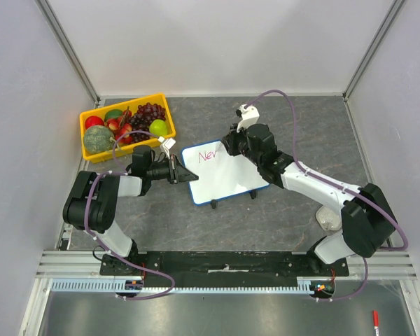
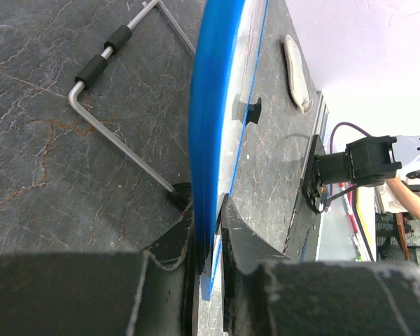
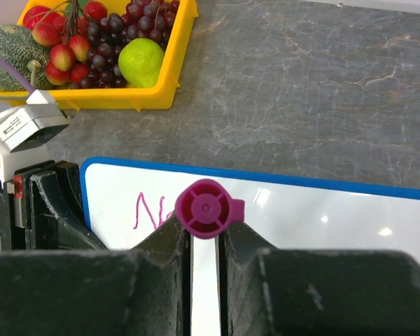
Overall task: Write a sentence on the whiteboard
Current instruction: Write with the whiteboard marker on the whiteboard.
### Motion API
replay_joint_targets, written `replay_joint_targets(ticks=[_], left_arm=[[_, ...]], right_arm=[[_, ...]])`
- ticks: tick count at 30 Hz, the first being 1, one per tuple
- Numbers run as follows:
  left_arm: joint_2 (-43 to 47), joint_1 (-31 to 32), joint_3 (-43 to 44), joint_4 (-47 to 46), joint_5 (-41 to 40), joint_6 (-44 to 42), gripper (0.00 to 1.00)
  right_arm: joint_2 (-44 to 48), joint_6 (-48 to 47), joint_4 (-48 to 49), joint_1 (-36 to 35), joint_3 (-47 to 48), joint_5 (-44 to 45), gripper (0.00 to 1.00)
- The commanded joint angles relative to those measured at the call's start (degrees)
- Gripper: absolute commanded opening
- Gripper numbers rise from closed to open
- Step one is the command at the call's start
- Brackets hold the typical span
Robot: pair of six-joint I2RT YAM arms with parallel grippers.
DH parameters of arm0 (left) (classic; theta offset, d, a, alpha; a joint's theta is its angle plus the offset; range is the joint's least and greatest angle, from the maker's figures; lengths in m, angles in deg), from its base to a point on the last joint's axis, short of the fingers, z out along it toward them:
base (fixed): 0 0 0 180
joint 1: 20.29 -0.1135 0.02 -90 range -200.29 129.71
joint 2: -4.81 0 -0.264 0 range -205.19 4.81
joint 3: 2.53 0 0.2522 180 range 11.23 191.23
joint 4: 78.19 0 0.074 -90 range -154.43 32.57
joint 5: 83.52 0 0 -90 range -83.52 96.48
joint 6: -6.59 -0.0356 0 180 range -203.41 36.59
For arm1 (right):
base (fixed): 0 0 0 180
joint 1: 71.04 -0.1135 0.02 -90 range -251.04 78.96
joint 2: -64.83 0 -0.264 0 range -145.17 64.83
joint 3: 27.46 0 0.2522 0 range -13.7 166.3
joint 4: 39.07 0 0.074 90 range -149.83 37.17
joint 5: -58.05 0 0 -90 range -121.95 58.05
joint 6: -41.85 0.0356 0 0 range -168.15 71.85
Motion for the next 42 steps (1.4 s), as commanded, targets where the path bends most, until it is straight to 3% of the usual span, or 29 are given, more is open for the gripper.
replay_joint_targets(ticks=[1, 25, 42], left_arm=[[-0.5, 0.3, 0.6, 1.8, -3.7, -3.6, 0.02], [-0.4, 0.2, 0.7, 1.8, -3.7, -3.6, 0.02], [-0.4, 0.2, 0.6, 1.7, -3.8, -3.7, 0.02]], right_arm=[[-1.0, -0.7, 0.1, 0.8, 3.1, 2.1, 0.0], [1.9, -0.1, -1.2, 0.9, -3.9, 0.6, 0.0], [0.8, 0.2, -1.4, 1.2, -0.5, 2.1, 0.0]])
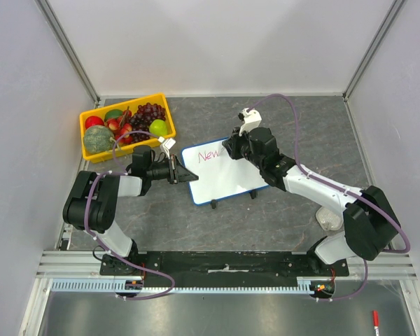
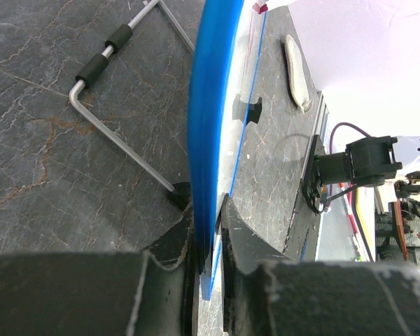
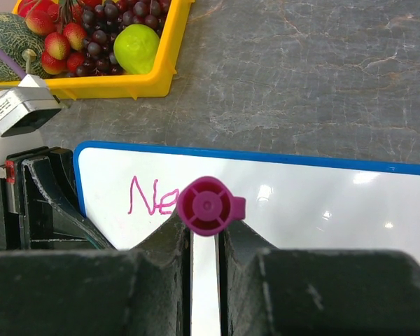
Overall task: Write a sentence on the whiteboard
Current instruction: Write with the whiteboard marker on the whiteboard.
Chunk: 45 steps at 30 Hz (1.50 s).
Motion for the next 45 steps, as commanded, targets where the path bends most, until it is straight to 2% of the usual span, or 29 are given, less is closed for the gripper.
replay_joint_targets(ticks=[1, 17, 31, 45], left_arm=[[-0.4, 0.3, 0.5, 1.6, -3.8, -3.7, 0.02], [-0.5, 0.2, 0.7, 1.6, -3.7, -3.7, 0.02], [-0.3, 0.2, 0.6, 1.7, -3.8, -3.8, 0.02], [-0.5, 0.2, 0.7, 1.7, -3.7, -3.7, 0.02]], right_arm=[[-0.7, -0.5, -1.7, 0.6, 2.8, 2.8, 0.0], [-1.8, -0.1, -1.2, 0.9, 5.7, 2.2, 0.0], [4.2, 2.0, -0.3, 2.7, 3.9, -2.8, 0.0], [3.2, 2.1, 2.1, 5.3, 1.9, -3.6, 0.0]])
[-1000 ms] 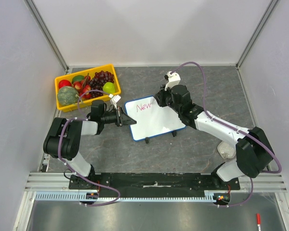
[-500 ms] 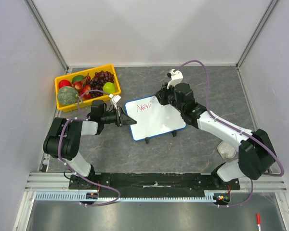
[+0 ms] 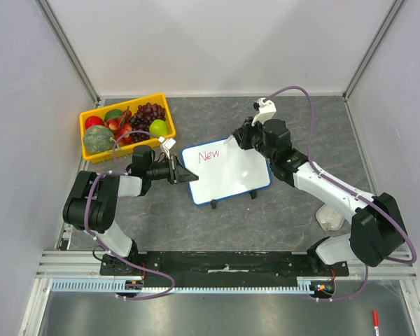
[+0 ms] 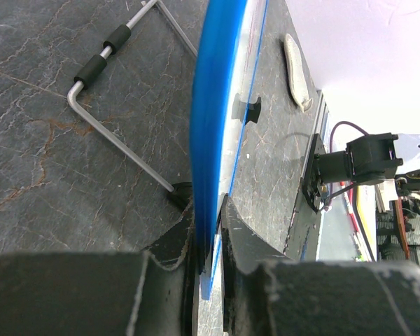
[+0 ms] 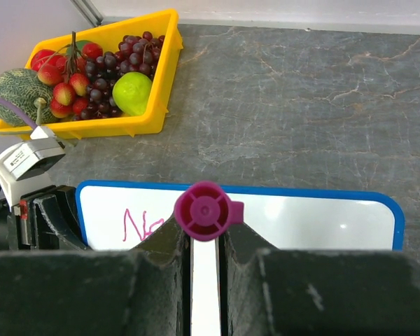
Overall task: Write a sentence on the whiteboard
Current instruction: Write with the whiteboard marker on the whiteboard.
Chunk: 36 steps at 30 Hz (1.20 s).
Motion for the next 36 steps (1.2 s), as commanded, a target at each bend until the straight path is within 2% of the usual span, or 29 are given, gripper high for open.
replay_joint_targets(ticks=[1, 16, 36], left_arm=[[-0.4, 0.2, 0.6, 1.8, -3.9, -3.5, 0.02], [-0.5, 0.2, 0.8, 1.8, -3.9, -3.6, 0.02], [-0.5, 0.3, 0.8, 1.8, -3.9, -3.6, 0.02]], right_arm=[[-0.5, 0.6, 3.5, 0.1, 0.4, -1.0, 0.0], [-4.4, 0.9, 4.1, 0.2, 1.3, -0.6, 0.0], [-5.0, 1.1, 3.9, 0.6, 1.9, -0.4, 0.0]])
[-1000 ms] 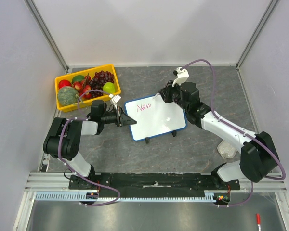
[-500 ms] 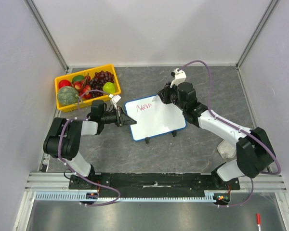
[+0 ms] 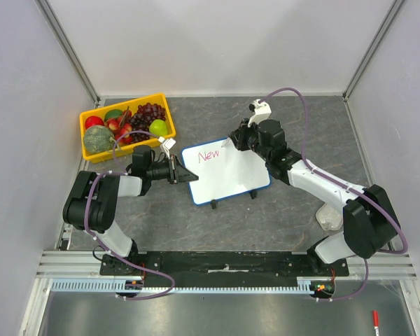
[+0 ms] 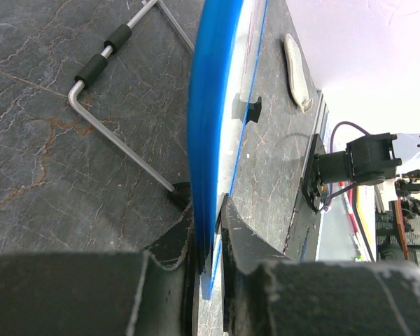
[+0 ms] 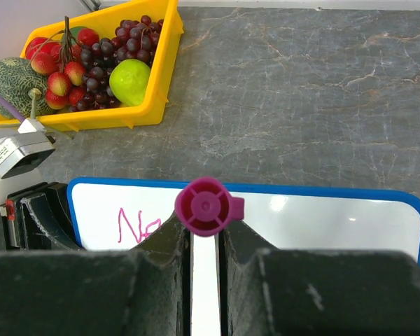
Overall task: Write a sentence on the whiteboard
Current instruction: Write with the whiteboard marker on the whiteboard.
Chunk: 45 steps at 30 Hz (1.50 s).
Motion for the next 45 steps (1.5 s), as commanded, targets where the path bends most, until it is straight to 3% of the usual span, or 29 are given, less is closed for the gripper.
replay_joint_targets(ticks=[1, 27, 45], left_arm=[[-0.4, 0.2, 0.7, 1.7, -3.9, -3.6, 0.02], [-0.4, 0.2, 0.8, 2.0, -4.0, -3.7, 0.02], [-0.3, 0.2, 0.8, 2.0, -4.0, -3.7, 0.02]], right_arm=[[-0.9, -0.3, 1.3, 0.3, 1.7, 0.6, 0.0], [2.8, -0.1, 0.7, 0.4, -6.3, -1.8, 0.0], [1.0, 0.6, 1.9, 0.5, -0.7, -1.1, 0.0]])
